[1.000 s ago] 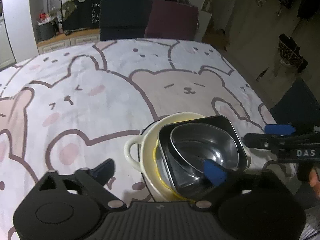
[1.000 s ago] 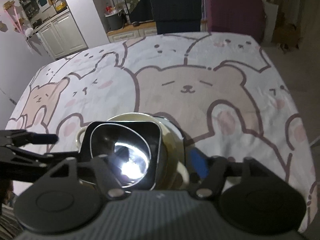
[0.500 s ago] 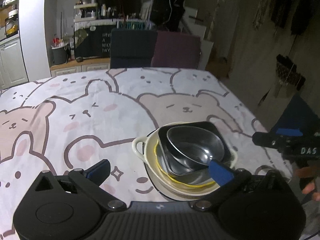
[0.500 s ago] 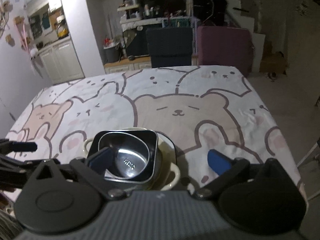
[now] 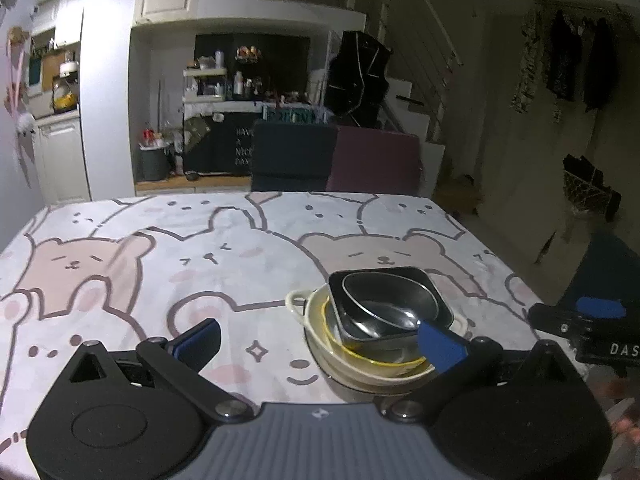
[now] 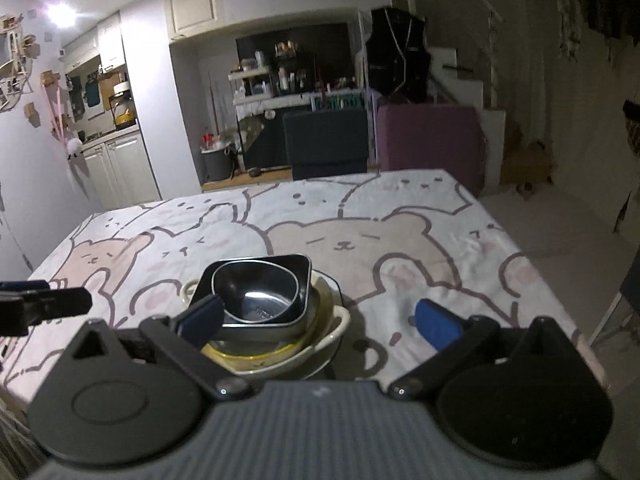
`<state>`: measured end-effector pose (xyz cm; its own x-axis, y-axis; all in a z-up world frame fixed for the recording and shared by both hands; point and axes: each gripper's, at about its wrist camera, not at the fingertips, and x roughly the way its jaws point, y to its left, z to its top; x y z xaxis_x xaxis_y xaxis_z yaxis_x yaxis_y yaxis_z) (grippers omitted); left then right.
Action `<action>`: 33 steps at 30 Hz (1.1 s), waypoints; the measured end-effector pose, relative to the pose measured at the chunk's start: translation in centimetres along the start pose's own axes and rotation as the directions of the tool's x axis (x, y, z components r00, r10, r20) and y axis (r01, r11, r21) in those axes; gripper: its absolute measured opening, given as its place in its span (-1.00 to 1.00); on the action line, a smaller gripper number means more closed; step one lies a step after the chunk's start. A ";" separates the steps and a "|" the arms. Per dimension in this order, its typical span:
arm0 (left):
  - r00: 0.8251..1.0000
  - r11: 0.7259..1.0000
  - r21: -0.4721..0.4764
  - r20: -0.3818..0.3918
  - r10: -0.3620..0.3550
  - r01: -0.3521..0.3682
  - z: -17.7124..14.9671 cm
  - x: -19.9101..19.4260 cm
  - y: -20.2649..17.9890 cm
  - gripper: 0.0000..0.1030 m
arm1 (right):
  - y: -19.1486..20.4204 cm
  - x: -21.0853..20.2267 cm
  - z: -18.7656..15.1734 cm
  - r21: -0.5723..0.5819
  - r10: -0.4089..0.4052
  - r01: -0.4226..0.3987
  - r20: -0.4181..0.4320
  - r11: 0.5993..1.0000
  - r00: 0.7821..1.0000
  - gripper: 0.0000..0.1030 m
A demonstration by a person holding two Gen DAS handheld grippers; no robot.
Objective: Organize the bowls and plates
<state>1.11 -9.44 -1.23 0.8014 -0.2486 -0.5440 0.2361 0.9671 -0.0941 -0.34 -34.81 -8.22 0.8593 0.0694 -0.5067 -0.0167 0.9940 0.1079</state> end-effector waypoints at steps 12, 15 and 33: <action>0.997 0.997 -0.026 0.030 0.074 -0.073 -3.4 -1.8 0.4 1.00 | 1.1 -2.1 -2.9 -0.085 -0.009 0.012 0.036 0.996 0.999 0.99; 0.995 0.996 -0.023 0.034 0.091 -0.091 -4.5 -2.0 0.3 1.00 | 1.2 -2.4 -3.4 -0.102 -0.011 0.017 0.052 0.995 0.999 0.99; 0.995 0.995 0.027 0.044 0.091 -0.092 -6.3 -2.2 -0.7 1.00 | 1.6 -3.0 -4.7 -0.137 -0.021 0.033 0.087 0.990 0.996 0.99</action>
<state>-4.25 -9.28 -5.20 0.8428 -0.1619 -0.5132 0.1764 0.9841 -0.0208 -5.33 -33.06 -10.55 0.9006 0.0405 -0.4328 -0.0578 0.9980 -0.0270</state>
